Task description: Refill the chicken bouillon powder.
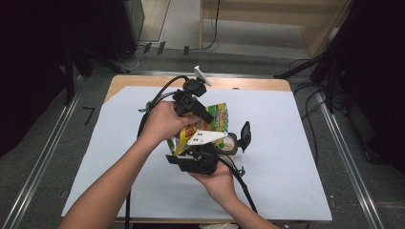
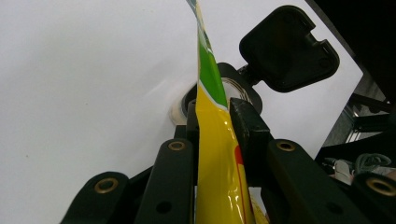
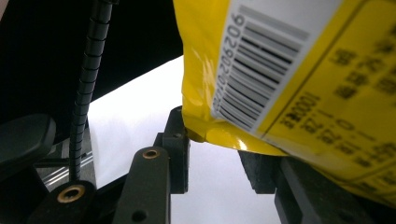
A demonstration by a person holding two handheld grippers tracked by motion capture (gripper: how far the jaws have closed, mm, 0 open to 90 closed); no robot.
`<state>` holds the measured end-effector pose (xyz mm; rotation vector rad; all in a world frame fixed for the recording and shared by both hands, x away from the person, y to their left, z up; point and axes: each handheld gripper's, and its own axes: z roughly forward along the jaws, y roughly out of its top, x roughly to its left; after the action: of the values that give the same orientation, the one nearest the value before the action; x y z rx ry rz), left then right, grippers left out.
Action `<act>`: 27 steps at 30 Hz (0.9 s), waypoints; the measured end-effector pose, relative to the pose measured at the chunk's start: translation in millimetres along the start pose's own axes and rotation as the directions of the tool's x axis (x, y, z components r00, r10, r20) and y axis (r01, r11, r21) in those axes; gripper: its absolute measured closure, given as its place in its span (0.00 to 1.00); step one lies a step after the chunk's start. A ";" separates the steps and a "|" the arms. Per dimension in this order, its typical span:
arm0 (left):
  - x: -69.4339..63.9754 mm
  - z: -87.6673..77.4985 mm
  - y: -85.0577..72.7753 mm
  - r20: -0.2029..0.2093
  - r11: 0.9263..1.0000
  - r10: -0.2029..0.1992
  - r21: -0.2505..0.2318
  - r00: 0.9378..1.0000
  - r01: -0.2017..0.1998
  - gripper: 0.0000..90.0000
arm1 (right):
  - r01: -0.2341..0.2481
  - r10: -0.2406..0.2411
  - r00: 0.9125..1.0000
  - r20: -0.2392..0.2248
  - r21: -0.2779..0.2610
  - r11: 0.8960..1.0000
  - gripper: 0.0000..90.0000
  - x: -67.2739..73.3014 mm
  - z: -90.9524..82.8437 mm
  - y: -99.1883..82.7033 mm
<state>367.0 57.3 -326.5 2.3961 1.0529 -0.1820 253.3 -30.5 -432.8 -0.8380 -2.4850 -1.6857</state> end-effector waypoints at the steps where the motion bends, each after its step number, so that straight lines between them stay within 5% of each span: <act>1: 0.1 0.0 0.0 0.000 1.000 0.000 0.000 1.000 0.000 0.88 | -0.001 0.001 1.000 0.000 0.000 1.000 0.74 0.0 0.0 0.0; 27: -2.1 0.7 0.5 -0.003 1.000 0.006 0.004 1.000 -0.006 0.88 | 0.001 -0.001 1.000 0.007 -0.006 1.000 0.74 1.0 0.2 -0.8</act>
<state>366.0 55.3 -326.3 2.4031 1.0478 -0.1790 252.2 -30.2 -433.3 -0.8451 -2.4859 -1.6949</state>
